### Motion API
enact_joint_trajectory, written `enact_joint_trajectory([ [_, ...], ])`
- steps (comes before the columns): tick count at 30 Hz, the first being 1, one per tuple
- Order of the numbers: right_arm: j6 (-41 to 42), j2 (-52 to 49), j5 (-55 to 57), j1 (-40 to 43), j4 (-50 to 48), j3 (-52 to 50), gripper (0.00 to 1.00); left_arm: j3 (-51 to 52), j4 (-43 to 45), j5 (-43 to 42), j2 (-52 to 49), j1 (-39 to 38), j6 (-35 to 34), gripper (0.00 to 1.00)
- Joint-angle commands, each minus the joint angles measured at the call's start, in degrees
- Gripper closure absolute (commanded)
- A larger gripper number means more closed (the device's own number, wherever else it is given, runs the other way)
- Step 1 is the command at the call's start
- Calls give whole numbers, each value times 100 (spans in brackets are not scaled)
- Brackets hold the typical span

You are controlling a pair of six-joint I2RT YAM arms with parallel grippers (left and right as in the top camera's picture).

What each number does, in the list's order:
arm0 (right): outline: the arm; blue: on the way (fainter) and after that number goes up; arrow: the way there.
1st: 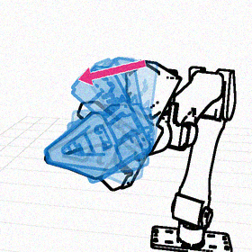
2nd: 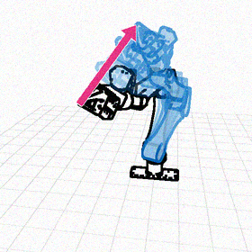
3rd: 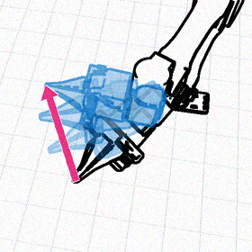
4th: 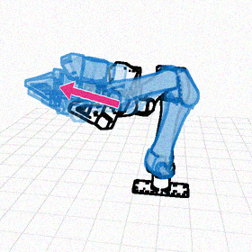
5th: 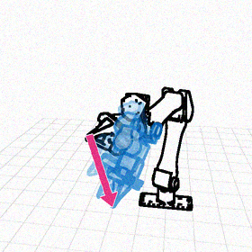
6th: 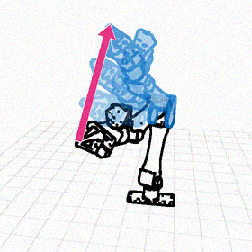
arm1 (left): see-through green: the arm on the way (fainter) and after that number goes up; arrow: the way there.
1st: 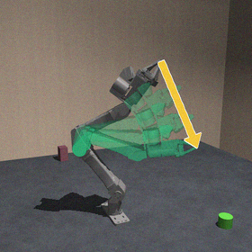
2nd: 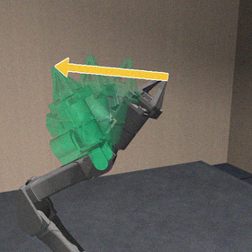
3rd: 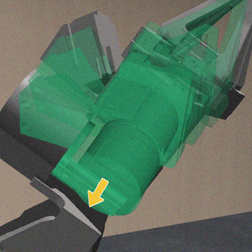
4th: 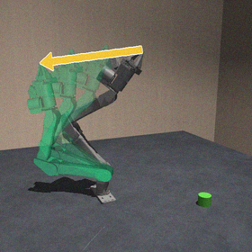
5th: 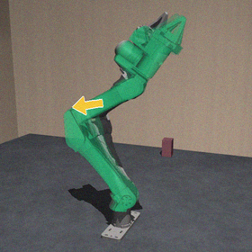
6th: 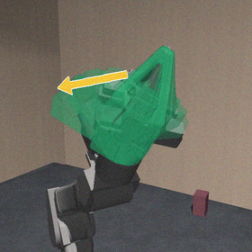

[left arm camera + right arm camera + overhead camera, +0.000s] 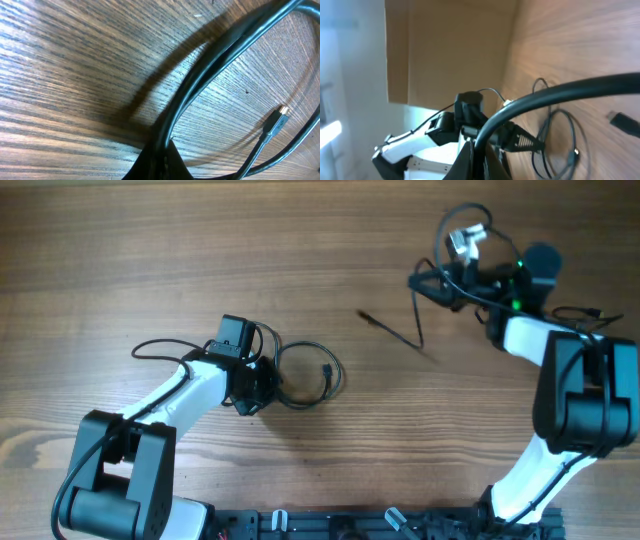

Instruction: Untangle cables

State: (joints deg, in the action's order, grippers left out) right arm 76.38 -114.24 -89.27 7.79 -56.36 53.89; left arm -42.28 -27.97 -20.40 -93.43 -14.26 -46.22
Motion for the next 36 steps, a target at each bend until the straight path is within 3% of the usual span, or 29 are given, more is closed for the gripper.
enact_joint_trajectory([
  [1, -1362, -42, 527, 271, 623, -603, 96, 293, -109, 964, -297, 26, -55, 96],
  [7, -3167, -42, 2551, 450, 2645, -1047, 95, 293, -103, 964, -297, 26, -52, 96],
  [11, -3853, -42, 3283, 450, 3595, -1047, 96, 291, -85, 986, -297, 26, -55, 96],
  [16, -3991, -42, 4295, 450, 4433, -1047, 96, 291, -46, 992, -297, 26, -55, 96],
  [19, -3442, 13, 4214, 457, 4747, -973, 96, 293, -52, 1005, -297, 26, -52, 96],
  [23, -3630, 612, 3869, 448, 5556, -459, 95, 293, -50, 1047, -297, 22, -52, 95],
  [28, -4666, 1683, 6022, 444, 7801, 525, 95, 293, -48, 1047, -297, 22, -55, 96],
  [32, -5257, 1963, 8915, 442, 10050, 2024, 96, 293, -4, 1047, -297, 22, -55, 96],
  [36, -5230, 1921, 9051, 433, 10104, 2068, 93, 293, 11, 1045, -297, 22, -55, 96],
])
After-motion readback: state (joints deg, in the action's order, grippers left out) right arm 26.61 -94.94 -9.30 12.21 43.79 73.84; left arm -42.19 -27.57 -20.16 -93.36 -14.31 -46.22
